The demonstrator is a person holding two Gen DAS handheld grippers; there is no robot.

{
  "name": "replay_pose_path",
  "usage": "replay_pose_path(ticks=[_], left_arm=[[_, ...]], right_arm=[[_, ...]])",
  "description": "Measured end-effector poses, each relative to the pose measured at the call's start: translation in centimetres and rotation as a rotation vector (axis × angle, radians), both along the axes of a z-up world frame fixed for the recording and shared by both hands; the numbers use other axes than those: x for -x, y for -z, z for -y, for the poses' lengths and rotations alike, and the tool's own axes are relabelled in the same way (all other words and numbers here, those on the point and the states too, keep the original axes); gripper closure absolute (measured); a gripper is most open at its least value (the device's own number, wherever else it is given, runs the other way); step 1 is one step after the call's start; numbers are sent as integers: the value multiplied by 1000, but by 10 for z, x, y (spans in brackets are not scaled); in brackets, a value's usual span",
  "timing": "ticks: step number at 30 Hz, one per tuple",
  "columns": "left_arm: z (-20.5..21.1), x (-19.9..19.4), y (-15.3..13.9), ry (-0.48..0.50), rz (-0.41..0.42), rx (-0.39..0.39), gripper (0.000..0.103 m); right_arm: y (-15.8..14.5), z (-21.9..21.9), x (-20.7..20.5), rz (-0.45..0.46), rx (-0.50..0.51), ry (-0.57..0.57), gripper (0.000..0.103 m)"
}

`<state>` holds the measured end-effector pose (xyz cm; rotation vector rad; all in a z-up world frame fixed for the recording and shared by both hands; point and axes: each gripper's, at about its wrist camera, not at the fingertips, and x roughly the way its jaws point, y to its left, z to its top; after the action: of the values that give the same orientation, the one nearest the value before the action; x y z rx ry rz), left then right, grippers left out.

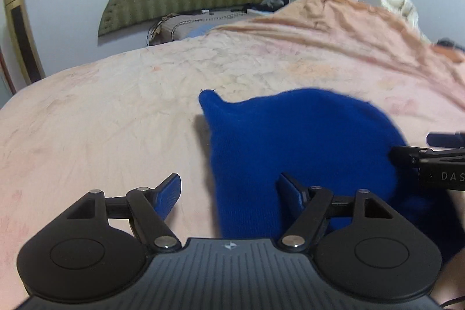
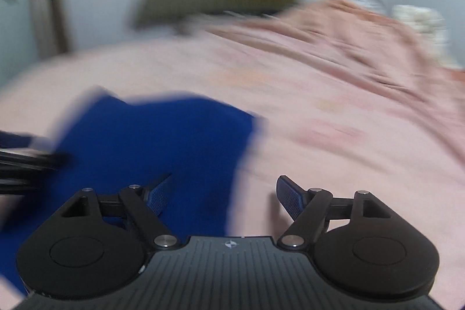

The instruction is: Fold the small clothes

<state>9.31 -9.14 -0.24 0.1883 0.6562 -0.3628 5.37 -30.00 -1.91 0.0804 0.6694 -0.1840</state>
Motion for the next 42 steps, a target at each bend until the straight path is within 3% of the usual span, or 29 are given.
replay_pose_path(ticks=[4,6,12,26,33,42], left_arm=[[-1,27,-1,-24,6,-15,27],[-1,36,2,-39,5,-21,26],[-7,63,8,-72,-11,-36,24],[-31,102,15,-129,-47,13,22],[-44,117,15,-138,-100,70,21],[-49,131,24,-160,-105,13,21]], right_arm=[[-19,-6,39,100,-55,28,19],[-22,-23,51,111,-13,12,12],[-18,-55,84,98,33,-36,2],[-11,-67,130,42,-27,-52,1],[-9,-75,145,36,-7,-76,1],[-8,-83,156,24,10,-79,1]])
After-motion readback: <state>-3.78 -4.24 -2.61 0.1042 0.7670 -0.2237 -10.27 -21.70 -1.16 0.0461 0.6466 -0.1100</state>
